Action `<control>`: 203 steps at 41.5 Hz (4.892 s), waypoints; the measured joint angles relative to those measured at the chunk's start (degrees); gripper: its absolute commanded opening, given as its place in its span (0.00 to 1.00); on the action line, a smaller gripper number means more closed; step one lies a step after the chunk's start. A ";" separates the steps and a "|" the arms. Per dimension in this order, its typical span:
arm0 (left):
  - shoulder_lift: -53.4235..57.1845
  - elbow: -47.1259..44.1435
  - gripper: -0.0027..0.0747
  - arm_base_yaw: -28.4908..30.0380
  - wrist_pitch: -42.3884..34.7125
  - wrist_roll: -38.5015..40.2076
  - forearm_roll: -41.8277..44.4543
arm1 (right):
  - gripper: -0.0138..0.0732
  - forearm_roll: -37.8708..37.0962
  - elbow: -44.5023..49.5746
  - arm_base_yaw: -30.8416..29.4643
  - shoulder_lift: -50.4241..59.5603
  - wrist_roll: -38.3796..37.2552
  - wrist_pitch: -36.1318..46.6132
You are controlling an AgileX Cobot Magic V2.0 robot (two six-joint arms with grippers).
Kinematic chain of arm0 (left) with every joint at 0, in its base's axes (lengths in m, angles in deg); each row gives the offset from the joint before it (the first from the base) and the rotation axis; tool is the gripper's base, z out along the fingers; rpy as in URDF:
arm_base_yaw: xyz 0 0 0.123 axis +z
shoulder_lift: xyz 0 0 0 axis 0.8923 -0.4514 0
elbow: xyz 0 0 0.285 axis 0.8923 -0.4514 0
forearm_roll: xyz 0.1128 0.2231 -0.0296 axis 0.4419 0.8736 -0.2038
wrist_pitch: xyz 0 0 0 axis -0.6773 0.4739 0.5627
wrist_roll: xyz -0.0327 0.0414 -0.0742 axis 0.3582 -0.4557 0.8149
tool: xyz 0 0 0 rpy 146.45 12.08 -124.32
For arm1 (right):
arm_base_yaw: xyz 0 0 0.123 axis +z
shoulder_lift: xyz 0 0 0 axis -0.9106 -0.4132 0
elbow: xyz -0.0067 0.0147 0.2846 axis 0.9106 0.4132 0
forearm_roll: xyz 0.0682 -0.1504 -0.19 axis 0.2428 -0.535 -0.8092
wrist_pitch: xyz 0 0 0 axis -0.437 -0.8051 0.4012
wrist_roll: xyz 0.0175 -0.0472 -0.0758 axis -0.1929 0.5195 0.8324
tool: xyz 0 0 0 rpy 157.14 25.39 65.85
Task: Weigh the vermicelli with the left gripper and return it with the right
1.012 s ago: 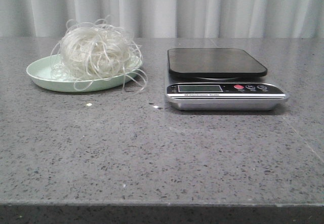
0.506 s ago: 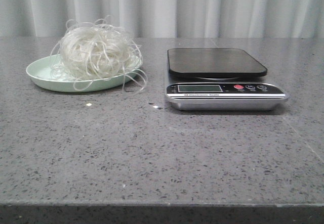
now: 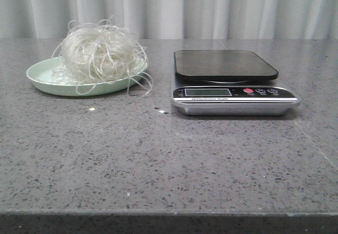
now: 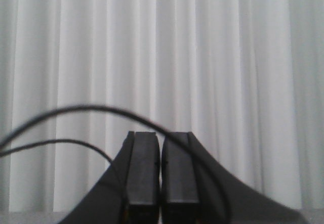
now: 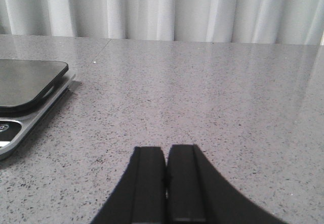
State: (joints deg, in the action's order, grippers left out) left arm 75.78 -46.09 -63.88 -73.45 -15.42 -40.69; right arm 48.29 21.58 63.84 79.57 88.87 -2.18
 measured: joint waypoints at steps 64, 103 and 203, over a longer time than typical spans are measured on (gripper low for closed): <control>-89.99 63.78 0.87 -13.54 64.59 -14.55 -19.11 | 0.33 0.00 0.00 0.00 0.00 0.00 0.00; -94.41 64.16 0.22 -13.54 62.51 -15.75 -22.07 | 0.33 0.00 0.00 0.00 0.00 0.00 0.00; -99.54 71.13 0.60 -32.39 51.14 -29.07 -41.61 | 0.33 0.00 0.00 0.00 0.00 0.00 0.00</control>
State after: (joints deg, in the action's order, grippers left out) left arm -23.76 25.04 -96.27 -22.31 -44.50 -82.31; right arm 48.29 21.58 63.84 79.57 88.87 -2.18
